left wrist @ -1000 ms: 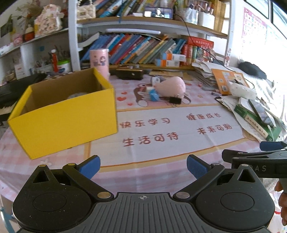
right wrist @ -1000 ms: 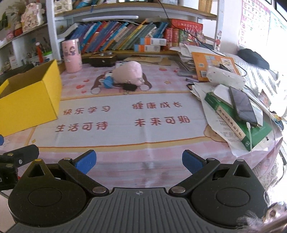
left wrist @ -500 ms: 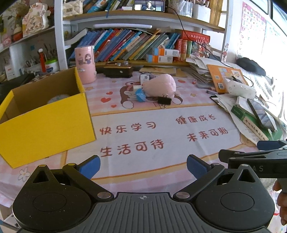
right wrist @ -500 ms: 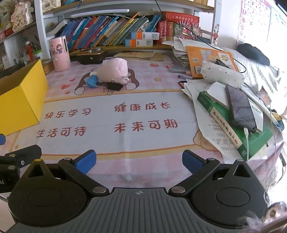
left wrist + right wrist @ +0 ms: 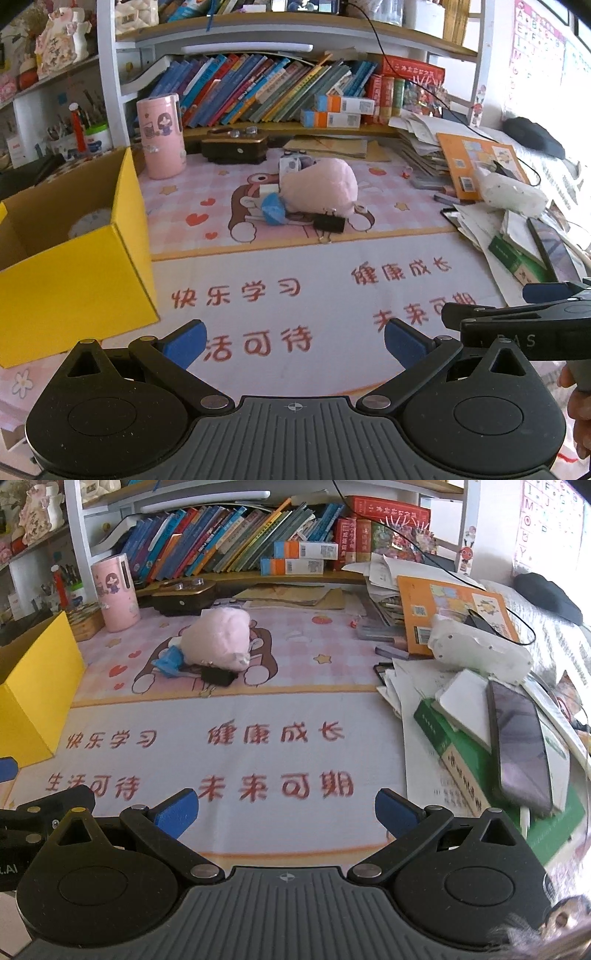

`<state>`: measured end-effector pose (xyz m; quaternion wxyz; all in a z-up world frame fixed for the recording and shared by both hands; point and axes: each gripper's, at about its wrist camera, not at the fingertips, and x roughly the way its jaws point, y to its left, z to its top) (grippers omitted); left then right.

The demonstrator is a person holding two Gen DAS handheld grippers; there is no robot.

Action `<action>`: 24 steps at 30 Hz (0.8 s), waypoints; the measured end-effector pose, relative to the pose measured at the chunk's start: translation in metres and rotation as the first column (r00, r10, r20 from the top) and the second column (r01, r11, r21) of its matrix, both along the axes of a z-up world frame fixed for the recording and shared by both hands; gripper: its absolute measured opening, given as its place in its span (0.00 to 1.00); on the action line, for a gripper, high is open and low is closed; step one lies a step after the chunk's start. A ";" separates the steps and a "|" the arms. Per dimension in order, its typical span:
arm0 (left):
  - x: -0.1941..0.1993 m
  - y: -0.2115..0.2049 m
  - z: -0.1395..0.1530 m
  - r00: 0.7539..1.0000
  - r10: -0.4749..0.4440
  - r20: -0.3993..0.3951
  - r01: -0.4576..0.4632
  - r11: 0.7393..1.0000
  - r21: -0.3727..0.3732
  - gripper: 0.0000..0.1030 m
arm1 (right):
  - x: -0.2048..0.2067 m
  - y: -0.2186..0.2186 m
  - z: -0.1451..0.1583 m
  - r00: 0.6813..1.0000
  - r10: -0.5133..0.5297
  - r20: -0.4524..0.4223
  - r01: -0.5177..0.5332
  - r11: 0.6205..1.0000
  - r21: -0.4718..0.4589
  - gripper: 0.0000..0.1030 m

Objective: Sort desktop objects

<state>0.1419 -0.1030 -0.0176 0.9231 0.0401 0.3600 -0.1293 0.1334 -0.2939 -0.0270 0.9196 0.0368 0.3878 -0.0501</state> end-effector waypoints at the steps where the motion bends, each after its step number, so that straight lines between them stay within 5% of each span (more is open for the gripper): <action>1: 0.002 -0.003 0.000 1.000 0.006 0.000 -0.006 1.000 0.002 1.00 | 0.004 -0.003 0.000 1.000 0.007 0.000 -0.007 1.000 0.003 1.00; 24: 0.065 -0.029 0.013 0.981 0.188 0.056 -0.191 0.979 0.072 1.00 | 0.100 -0.038 0.005 0.988 0.126 0.093 -0.138 0.981 0.134 1.00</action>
